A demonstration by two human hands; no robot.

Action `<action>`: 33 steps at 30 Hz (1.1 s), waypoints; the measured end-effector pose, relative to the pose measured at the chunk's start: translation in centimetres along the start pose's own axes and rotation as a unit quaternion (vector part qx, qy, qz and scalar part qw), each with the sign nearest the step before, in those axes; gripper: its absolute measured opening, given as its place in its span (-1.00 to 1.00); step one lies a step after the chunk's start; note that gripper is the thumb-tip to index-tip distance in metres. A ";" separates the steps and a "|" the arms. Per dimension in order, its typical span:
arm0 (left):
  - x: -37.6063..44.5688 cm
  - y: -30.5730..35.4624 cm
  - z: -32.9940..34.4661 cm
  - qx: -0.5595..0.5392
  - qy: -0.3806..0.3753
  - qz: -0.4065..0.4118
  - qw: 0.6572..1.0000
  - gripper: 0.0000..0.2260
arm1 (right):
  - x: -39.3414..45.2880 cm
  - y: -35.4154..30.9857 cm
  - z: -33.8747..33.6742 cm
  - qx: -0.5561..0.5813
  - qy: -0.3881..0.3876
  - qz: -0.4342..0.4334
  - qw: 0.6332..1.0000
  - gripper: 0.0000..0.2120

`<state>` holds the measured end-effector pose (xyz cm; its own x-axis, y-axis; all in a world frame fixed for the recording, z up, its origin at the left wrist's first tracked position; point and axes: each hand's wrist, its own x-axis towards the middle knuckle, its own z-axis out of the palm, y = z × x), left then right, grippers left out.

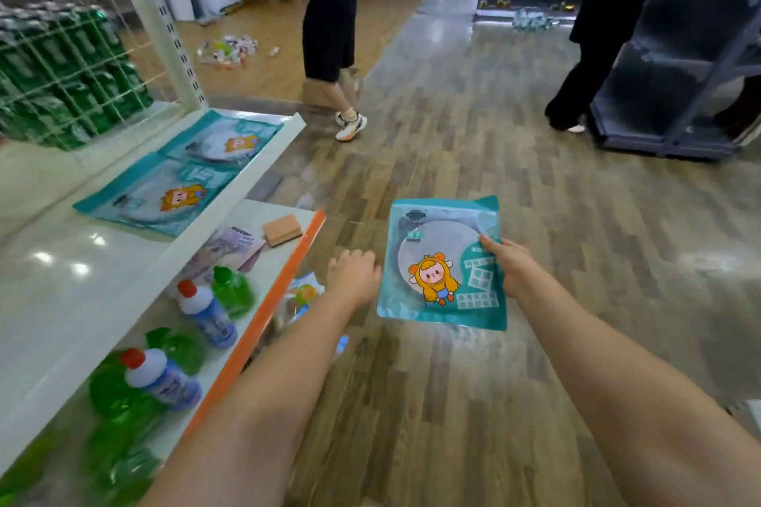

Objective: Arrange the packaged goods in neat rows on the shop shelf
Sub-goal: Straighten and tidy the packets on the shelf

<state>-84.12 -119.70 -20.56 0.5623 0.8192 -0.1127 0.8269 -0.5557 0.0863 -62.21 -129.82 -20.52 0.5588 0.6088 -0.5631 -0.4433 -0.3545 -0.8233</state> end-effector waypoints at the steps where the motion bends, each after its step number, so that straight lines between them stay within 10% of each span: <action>1: 0.0 -0.3 0.1 0.002 -0.006 -0.010 1.000 -0.70 | 0.6 0.1 0.4 -0.004 -0.007 0.008 1.000 -0.82; 33: 13.2 -19.1 -10.5 -0.073 0.108 -0.121 0.984 -0.73 | 12.2 -13.7 25.8 -0.073 -0.158 -0.045 0.984 -0.82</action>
<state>-92.53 -96.77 -13.27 0.3213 0.9448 0.0647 0.9174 -0.3275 0.2263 -67.43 -99.19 -14.25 0.3357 0.8239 -0.4566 -0.2845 -0.3734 -0.8830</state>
